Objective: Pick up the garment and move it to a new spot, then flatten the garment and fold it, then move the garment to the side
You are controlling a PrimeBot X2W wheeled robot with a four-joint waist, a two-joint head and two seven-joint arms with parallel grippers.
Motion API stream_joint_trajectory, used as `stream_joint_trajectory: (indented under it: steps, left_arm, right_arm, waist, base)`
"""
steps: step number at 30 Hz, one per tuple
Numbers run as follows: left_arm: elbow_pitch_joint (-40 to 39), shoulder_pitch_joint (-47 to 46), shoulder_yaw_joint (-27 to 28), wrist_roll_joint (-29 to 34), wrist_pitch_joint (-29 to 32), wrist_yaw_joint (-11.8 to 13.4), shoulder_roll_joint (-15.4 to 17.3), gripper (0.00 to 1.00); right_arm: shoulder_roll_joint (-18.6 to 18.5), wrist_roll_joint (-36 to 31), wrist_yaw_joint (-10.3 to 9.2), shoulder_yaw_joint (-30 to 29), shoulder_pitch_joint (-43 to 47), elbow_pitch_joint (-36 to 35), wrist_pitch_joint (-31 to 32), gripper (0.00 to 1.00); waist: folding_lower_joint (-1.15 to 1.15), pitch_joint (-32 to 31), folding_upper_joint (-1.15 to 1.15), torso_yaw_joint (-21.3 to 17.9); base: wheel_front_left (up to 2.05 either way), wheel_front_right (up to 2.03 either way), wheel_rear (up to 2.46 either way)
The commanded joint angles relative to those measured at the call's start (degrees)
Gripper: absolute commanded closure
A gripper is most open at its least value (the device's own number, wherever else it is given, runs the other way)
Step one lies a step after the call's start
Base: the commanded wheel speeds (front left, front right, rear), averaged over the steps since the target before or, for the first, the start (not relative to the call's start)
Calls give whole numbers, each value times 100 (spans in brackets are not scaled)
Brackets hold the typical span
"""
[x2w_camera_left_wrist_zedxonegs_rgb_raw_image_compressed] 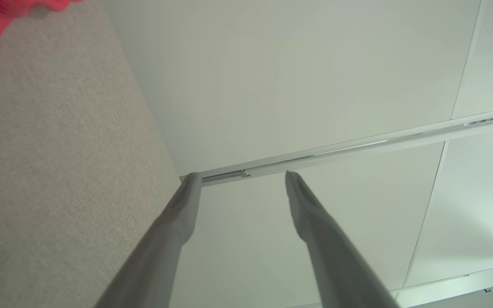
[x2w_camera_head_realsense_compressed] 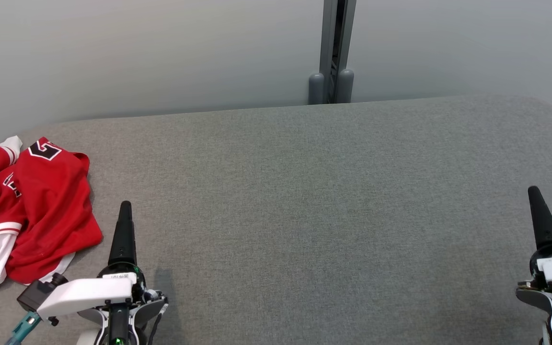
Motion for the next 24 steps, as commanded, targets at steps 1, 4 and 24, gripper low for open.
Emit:
stream_joint_trajectory:
  steps: [1, 4, 24]
  left_arm:
    - [-153, -60, 103, 190, -35, -4, 16, 0]
    - [-280, -33, 193, 478, -56, -4, 18, 0]
    - [-1168, 145, 163, 3120, -205, 161, 25, 0]
  right_arm:
    - [-99, -295, 1, 79, -188, -171, -97, 0]
    - [-123, -746, 1, 192, -219, -325, -195, 0]
    - [-187, -3239, 2, 1088, -311, -943, -750, 0]
  waist:
    - [0, 1, 0, 6]
    - [0, 5, 0, 15]
    - [0, 82, 0, 44]
  base:
    - [0, 0, 0]
    - [0, 0, 0]
    - [0, 0, 0]
